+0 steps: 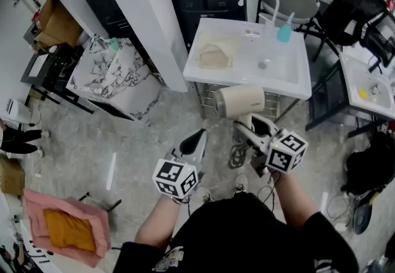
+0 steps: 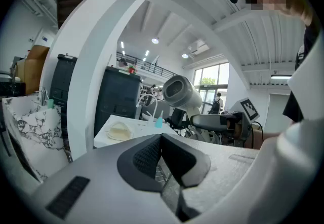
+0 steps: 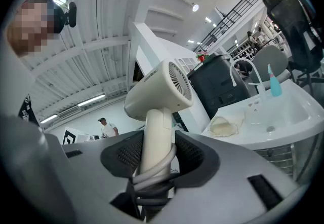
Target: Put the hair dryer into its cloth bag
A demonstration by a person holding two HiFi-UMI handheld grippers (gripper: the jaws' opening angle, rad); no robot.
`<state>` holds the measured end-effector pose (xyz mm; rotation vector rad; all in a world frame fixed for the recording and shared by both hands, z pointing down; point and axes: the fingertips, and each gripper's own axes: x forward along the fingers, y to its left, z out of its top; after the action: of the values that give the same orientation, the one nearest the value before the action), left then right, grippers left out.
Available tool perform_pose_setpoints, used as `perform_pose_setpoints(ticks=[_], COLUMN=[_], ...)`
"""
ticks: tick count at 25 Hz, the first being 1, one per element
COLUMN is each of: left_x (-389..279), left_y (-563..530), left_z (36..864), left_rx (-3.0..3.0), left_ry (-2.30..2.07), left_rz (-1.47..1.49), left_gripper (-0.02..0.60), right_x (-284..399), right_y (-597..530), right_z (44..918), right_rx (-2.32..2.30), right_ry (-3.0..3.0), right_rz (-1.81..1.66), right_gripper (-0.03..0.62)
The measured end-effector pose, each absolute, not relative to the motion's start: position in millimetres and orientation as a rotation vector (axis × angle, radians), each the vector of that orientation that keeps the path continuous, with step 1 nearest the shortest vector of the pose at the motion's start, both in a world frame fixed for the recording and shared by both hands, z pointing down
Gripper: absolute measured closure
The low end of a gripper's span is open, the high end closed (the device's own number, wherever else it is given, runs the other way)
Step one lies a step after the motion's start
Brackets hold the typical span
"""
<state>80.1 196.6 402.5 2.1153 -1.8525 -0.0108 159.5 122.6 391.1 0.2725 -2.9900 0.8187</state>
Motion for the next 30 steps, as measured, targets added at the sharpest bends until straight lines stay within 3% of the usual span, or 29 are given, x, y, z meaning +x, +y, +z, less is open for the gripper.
perform_pose_setpoints(ticks=[30], left_x=[108], left_y=[192], left_z=[400], left_rx=[2.094], left_ry=[-1.874], left_rz=[-0.005], left_gripper=[0.578], right_x=[190], right_y=[111], right_z=[387], right_rx=[0.256], right_ry=[-2.989], right_rz=[0.864], right_gripper=[0.411])
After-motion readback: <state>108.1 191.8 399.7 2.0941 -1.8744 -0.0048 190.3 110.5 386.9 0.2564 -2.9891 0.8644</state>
